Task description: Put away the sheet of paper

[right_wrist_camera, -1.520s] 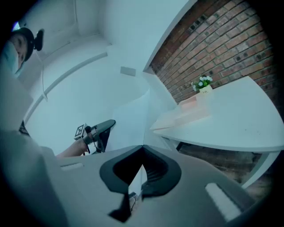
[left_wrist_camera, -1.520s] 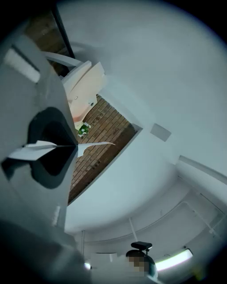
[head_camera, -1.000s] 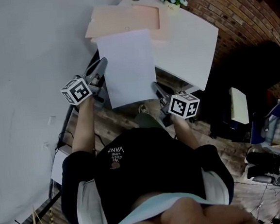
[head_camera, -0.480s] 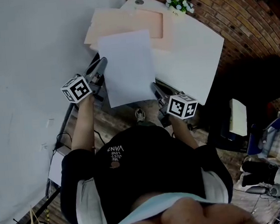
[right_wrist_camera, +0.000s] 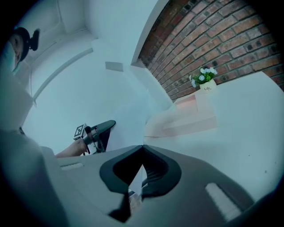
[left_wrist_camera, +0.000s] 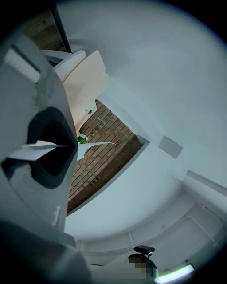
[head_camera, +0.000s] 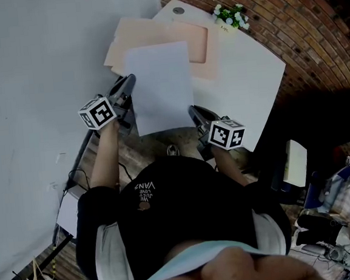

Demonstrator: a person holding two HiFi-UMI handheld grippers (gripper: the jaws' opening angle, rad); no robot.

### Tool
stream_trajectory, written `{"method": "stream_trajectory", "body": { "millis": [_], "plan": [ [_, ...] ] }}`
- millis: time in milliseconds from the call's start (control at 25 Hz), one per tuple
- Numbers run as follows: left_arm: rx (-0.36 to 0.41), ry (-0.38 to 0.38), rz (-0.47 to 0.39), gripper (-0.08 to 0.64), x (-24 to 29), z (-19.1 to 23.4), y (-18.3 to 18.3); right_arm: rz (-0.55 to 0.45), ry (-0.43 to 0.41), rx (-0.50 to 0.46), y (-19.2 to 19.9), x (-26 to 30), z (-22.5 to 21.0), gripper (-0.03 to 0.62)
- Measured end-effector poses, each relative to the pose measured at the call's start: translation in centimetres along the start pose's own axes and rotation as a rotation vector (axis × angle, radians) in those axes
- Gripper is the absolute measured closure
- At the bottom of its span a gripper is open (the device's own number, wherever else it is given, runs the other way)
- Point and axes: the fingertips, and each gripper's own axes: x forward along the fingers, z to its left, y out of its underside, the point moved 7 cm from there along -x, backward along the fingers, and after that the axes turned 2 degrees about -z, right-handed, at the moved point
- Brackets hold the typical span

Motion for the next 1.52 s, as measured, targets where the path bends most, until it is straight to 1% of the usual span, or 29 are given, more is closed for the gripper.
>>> {"method": "stream_trajectory", "body": {
  "millis": [360,680,1160,1320,1520],
  "plan": [
    [-0.028,-0.052,-0.021,0.56,2.5,2.2,0.1,0.04,-0.023,-0.005,-2.5,2.5,-3.1,0.594],
    [-0.033,-0.059,-0.004,0.56,3.9,3.8,-0.9,0.056,-0.022,0.012,-3.3,4.4,-3.7,0.594],
    [-0.056,-0.011,0.041,0.56,7.9,7.5,-4.2,0.013,0.044,0.039,-5.8,8.2,-4.2,0.594],
    [-0.055,0.003,0.062,0.56,9.2,8.9,-5.9,-0.004,0.062,0.051,-6.8,9.9,-4.0,0.594],
    [-0.056,0.039,0.095,0.56,11.3,10.5,-7.8,-0.042,0.093,0.063,-8.1,11.7,-4.0,0.594]
  ]
}}
